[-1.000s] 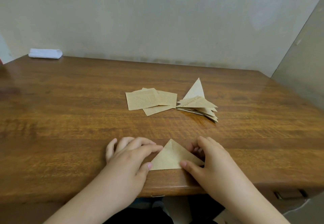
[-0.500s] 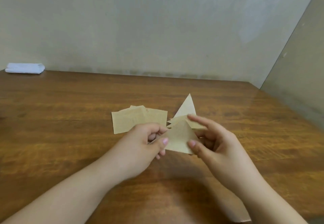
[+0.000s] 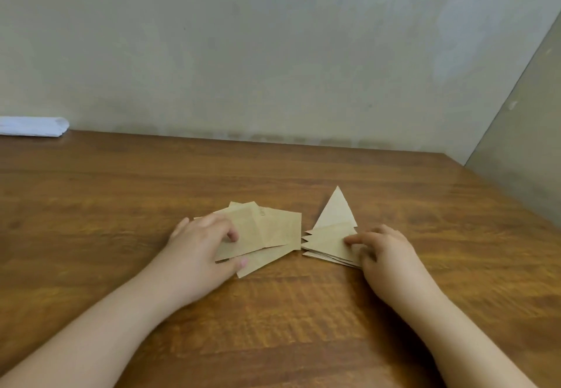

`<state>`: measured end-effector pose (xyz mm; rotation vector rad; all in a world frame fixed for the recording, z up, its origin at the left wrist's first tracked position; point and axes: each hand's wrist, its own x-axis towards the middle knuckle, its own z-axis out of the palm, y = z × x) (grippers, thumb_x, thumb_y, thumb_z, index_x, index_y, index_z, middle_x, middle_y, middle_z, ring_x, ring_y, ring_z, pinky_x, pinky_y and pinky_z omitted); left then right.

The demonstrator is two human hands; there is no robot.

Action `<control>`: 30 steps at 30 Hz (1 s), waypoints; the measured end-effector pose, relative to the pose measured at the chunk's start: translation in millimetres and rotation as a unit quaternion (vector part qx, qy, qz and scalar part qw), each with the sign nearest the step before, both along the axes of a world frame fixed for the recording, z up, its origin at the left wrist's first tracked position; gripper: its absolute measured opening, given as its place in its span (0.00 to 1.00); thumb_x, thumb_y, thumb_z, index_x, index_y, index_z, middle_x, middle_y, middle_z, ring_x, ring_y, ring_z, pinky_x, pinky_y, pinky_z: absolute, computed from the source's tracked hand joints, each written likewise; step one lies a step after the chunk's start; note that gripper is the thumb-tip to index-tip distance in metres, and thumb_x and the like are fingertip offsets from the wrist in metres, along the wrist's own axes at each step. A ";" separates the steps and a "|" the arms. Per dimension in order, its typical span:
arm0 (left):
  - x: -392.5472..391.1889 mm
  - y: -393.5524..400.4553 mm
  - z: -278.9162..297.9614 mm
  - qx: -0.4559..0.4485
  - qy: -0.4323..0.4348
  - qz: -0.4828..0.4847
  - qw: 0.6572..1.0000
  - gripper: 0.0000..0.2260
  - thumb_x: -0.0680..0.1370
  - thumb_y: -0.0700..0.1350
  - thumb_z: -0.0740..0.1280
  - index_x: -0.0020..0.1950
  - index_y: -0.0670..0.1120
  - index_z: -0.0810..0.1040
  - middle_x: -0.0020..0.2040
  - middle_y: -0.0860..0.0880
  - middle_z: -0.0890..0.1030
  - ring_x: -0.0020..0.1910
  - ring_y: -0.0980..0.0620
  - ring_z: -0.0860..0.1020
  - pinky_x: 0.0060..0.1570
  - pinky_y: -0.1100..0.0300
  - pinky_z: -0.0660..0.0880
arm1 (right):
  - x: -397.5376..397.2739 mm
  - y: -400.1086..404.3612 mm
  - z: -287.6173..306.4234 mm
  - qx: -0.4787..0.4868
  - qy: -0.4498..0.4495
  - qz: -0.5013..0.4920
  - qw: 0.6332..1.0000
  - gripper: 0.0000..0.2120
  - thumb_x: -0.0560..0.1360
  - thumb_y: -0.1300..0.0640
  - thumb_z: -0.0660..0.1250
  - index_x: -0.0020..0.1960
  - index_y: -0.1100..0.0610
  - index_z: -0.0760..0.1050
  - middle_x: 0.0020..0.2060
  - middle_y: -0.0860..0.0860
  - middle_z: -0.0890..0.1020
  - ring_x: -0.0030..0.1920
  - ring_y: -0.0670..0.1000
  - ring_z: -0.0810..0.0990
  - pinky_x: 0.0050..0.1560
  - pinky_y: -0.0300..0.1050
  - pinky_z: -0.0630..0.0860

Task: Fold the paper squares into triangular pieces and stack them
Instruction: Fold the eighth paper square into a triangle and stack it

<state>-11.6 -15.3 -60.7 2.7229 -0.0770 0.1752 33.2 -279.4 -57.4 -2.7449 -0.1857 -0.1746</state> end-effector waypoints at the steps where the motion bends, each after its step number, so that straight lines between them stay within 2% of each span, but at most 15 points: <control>1: 1.8 0.5 -2.0 0.012 0.002 -0.001 1.000 0.14 0.74 0.60 0.64 0.57 0.58 0.69 0.63 0.62 0.69 0.68 0.60 0.64 0.74 0.53 0.47 | 0.4 1.4 -0.5 -0.024 0.002 -0.014 1.000 0.17 0.79 0.60 0.57 0.58 0.44 0.78 0.56 0.45 0.72 0.60 0.50 0.66 0.53 0.40 0.59; 3: 5.1 2.7 -3.4 0.017 -0.001 0.003 1.000 0.17 0.74 0.62 0.63 0.60 0.58 0.68 0.63 0.62 0.69 0.68 0.61 0.65 0.75 0.52 0.44 | 0.5 5.4 4.2 -0.069 0.014 -0.041 0.997 0.16 0.79 0.57 0.57 0.57 0.39 0.77 0.63 0.41 0.68 0.64 0.50 0.61 0.56 0.44 0.55; 6: 7.2 5.8 -4.2 0.033 -0.029 0.000 0.999 0.20 0.75 0.61 0.63 0.64 0.58 0.67 0.65 0.61 0.70 0.67 0.60 0.66 0.74 0.56 0.50 | -1.8 18.6 17.7 -0.150 0.015 -0.035 0.988 0.15 0.80 0.52 0.57 0.59 0.38 0.76 0.70 0.41 0.63 0.70 0.52 0.54 0.66 0.50 0.52; 8: 7.1 6.9 -4.7 0.049 -0.057 -0.013 0.997 0.18 0.76 0.59 0.62 0.64 0.57 0.69 0.64 0.61 0.72 0.64 0.59 0.68 0.71 0.59 0.54 | -5.3 33.3 27.9 -0.157 -0.029 0.007 0.987 0.15 0.80 0.50 0.57 0.64 0.40 0.73 0.72 0.41 0.61 0.72 0.51 0.52 0.69 0.51 0.50; 10: 6.3 9.1 -4.8 0.060 -0.071 -0.024 0.995 0.15 0.78 0.58 0.61 0.63 0.57 0.71 0.62 0.61 0.73 0.63 0.60 0.69 0.72 0.59 0.52 | -7.1 51.5 35.7 -0.098 -0.073 0.097 0.988 0.17 0.79 0.49 0.58 0.67 0.42 0.70 0.69 0.41 0.65 0.71 0.46 0.58 0.69 0.46 0.53; 12: 4.6 10.5 -4.8 0.058 -0.066 -0.031 0.996 0.16 0.77 0.60 0.61 0.63 0.58 0.71 0.62 0.62 0.73 0.63 0.61 0.69 0.73 0.57 0.50 | -7.2 69.7 35.8 -0.044 -0.059 0.198 0.977 0.19 0.78 0.48 0.61 0.68 0.45 0.69 0.66 0.40 0.70 0.68 0.43 0.65 0.68 0.38 0.59; 15: 0.4 11.1 -4.2 0.059 -0.053 -0.047 0.996 0.20 0.73 0.64 0.63 0.64 0.60 0.70 0.63 0.64 0.71 0.64 0.62 0.68 0.71 0.59 0.53 | -5.8 87.8 18.4 -0.038 -0.026 0.275 0.960 0.23 0.76 0.48 0.65 0.70 0.46 0.68 0.69 0.39 0.68 0.70 0.41 0.63 0.70 0.33 0.57; 16: -0.7 11.5 -3.8 0.059 -0.052 -0.055 0.995 0.21 0.73 0.64 0.63 0.64 0.60 0.70 0.63 0.64 0.71 0.64 0.62 0.67 0.70 0.61 0.53 | -5.5 90.0 12.5 -0.039 -0.018 0.282 0.959 0.24 0.76 0.46 0.65 0.71 0.45 0.67 0.69 0.39 0.68 0.70 0.41 0.63 0.68 0.31 0.56; 19: -0.9 13.4 -3.3 0.068 -0.052 -0.070 0.994 0.21 0.74 0.64 0.63 0.65 0.61 0.69 0.63 0.64 0.71 0.65 0.61 0.66 0.69 0.63 0.54 | -3.9 89.8 3.5 -0.036 -0.021 0.289 0.956 0.22 0.77 0.43 0.62 0.70 0.44 0.67 0.64 0.40 0.74 0.63 0.42 0.71 0.61 0.35 0.67; 22: -2.0 12.7 -2.3 0.088 -0.046 -0.071 0.992 0.23 0.73 0.66 0.59 0.65 0.60 0.69 0.62 0.64 0.70 0.65 0.63 0.65 0.73 0.57 0.42 | -2.8 88.6 2.2 -0.071 -0.070 0.310 0.945 0.18 0.78 0.43 0.60 0.65 0.46 0.72 0.57 0.43 0.79 0.57 0.46 0.77 0.55 0.43 0.74; 25: -4.1 12.4 -0.2 0.098 -0.027 -0.078 0.992 0.29 0.68 0.71 0.54 0.65 0.61 0.70 0.61 0.66 0.69 0.65 0.65 0.64 0.72 0.55 0.35 | -3.6 85.3 4.4 -0.064 -0.058 0.335 0.938 0.22 0.74 0.38 0.63 0.66 0.44 0.72 0.59 0.41 0.78 0.56 0.44 0.77 0.55 0.40 0.73; 27: -5.1 13.0 1.5 0.091 -0.014 -0.082 0.992 0.26 0.69 0.70 0.58 0.64 0.61 0.70 0.61 0.66 0.68 0.65 0.66 0.63 0.73 0.56 0.37 | -3.5 81.9 5.7 -0.068 -0.063 0.344 0.935 0.22 0.74 0.38 0.63 0.66 0.44 0.71 0.58 0.41 0.79 0.53 0.44 0.78 0.49 0.36 0.71; 30: -5.9 12.3 4.0 0.094 -0.013 -0.087 0.992 0.23 0.72 0.67 0.61 0.64 0.61 0.70 0.61 0.66 0.69 0.65 0.66 0.63 0.73 0.58 0.37 | -4.7 80.4 3.4 -0.105 -0.110 0.361 0.920 0.20 0.74 0.38 0.58 0.61 0.46 0.76 0.48 0.44 0.83 0.45 0.49 0.81 0.42 0.41 0.76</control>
